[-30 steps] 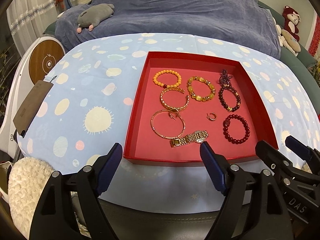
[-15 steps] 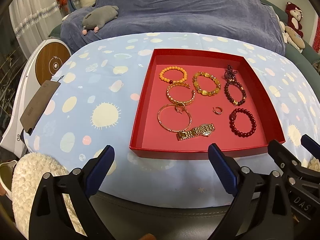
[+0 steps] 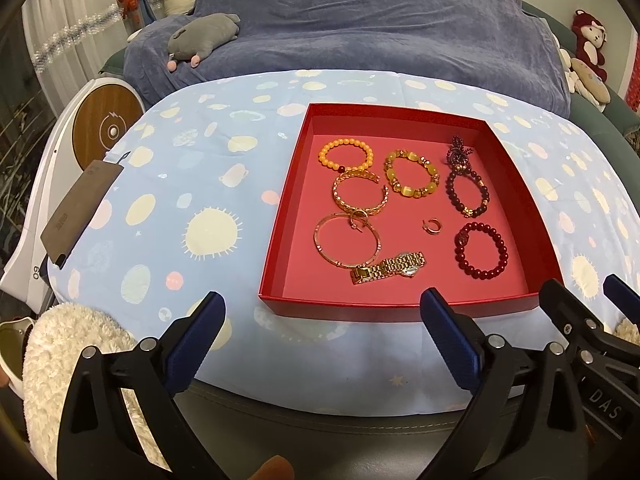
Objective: Organize jewelry
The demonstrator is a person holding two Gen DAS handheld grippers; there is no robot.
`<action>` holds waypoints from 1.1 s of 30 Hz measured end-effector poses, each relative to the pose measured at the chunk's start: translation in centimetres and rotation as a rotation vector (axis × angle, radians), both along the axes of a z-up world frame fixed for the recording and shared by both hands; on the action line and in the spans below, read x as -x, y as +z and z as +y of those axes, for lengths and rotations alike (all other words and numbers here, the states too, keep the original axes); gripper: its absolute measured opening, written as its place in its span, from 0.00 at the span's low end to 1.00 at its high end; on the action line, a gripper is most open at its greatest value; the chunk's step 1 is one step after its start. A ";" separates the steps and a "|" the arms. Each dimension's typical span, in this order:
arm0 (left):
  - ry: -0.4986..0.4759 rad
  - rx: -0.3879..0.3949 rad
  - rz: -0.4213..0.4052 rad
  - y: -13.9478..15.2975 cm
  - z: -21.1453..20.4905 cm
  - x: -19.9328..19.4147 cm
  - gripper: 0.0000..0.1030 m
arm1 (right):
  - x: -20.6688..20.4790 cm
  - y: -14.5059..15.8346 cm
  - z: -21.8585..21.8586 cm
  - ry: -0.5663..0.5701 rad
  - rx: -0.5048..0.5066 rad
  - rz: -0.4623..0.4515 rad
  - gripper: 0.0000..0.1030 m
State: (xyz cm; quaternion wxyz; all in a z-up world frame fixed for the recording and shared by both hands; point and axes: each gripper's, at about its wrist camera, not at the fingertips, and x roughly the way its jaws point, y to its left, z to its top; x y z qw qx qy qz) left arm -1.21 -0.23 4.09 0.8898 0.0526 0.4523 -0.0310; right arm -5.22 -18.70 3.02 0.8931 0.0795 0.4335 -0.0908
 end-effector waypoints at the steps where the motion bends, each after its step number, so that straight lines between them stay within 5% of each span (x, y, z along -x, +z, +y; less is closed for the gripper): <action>1: 0.001 -0.001 0.000 0.0 0.0 0.0 0.91 | 0.0 0.0 0.0 0.000 0.000 0.001 0.93; 33: 0.025 0.007 0.017 -0.8 0.5 0.1 0.92 | 0.1 -0.3 0.5 0.005 0.007 0.009 0.93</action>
